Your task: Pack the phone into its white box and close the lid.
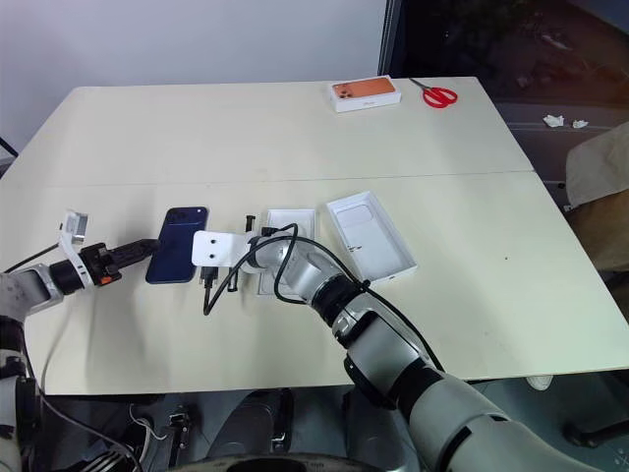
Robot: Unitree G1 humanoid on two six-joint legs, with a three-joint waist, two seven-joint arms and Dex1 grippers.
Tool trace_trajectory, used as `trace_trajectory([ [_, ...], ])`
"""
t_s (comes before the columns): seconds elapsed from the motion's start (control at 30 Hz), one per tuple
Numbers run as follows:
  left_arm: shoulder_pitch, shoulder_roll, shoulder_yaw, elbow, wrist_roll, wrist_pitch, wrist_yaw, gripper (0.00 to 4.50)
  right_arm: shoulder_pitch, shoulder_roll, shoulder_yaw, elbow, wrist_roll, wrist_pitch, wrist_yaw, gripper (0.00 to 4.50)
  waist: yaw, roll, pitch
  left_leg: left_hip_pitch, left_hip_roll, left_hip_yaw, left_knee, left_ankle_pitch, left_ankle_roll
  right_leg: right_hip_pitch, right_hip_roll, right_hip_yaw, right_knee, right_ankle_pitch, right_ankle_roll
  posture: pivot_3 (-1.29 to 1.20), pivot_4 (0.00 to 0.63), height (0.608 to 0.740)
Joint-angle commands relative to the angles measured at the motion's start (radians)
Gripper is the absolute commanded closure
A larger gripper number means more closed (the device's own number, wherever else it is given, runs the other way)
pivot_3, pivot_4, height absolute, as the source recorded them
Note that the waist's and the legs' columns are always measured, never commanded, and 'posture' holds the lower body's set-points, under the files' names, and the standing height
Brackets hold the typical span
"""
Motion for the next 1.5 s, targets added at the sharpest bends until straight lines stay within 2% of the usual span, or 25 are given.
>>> trace_trajectory([
  [0.03, 0.018, -0.027, -0.049, -0.017, 0.009, 0.032, -0.022, 1.54, -0.035, 0.017, 0.005, 0.008, -0.016, -0.030, -0.007, 4.44, 0.000, 0.000, 0.000, 0.000, 0.000, 0.000, 0.000, 0.000, 0.000, 0.000, 0.000, 0.000, 0.000, 0.000, 0.000, 0.00, 0.150, 0.740],
  [0.23, 0.014, -0.048, -0.074, -0.021, 0.046, 0.008, -0.010, 1.54, -0.043, 0.010, 0.013, 0.012, -0.043, -0.044, 0.009, 4.44, 0.001, 0.000, 0.000, 0.001, -0.001, -0.001, 0.000, 0.000, 0.000, 0.000, 0.000, 0.000, 0.000, 0.000, 0.000, 0.00, 0.150, 0.740],
  [0.7, 0.009, -0.117, -0.002, -0.168, -0.059, 0.221, 0.058, 1.54, -0.033, 0.004, 0.014, -0.027, -0.060, -0.047, 0.024, 4.44, 0.011, 0.001, -0.001, 0.001, -0.001, -0.001, 0.000, 0.000, 0.001, 0.000, -0.001, 0.000, 0.000, 0.000, 0.000, 0.00, 0.150, 0.740],
  [0.8, 0.039, -0.123, -0.026, -0.219, -0.031, 0.204, 0.078, 1.54, -0.032, 0.002, 0.010, -0.029, -0.059, -0.049, 0.023, 4.44, 0.010, 0.001, -0.001, 0.002, -0.001, -0.001, 0.000, 0.000, 0.001, 0.001, -0.001, 0.000, 0.000, 0.000, 0.000, 0.00, 0.150, 0.740],
  [0.9, 0.019, -0.129, 0.008, -0.218, -0.068, 0.292, 0.099, 1.54, -0.039, -0.002, 0.006, -0.018, -0.065, -0.054, 0.015, 4.44, 0.010, 0.001, -0.001, 0.002, -0.001, -0.001, 0.000, 0.000, 0.001, 0.001, -0.001, 0.000, 0.000, 0.000, 0.000, 0.00, 0.150, 0.740],
  [1.13, 0.005, -0.149, 0.038, -0.207, -0.068, 0.303, 0.114, 1.54, -0.042, 0.001, -0.002, -0.013, -0.070, -0.059, 0.010, 4.44, 0.012, 0.000, -0.001, 0.002, -0.001, -0.001, 0.000, 0.000, 0.000, 0.001, -0.001, 0.000, 0.000, 0.000, 0.000, 0.00, 0.150, 0.740],
  [1.5, -0.002, -0.142, 0.087, -0.328, -0.072, 0.390, 0.249, 1.54, -0.040, -0.012, -0.012, -0.019, -0.072, -0.061, 0.017, 4.44, 0.012, 0.000, -0.001, 0.002, -0.002, -0.001, 0.000, 0.000, 0.000, 0.001, -0.001, 0.000, 0.000, 0.000, 0.000, 0.00, 0.150, 0.740],
])
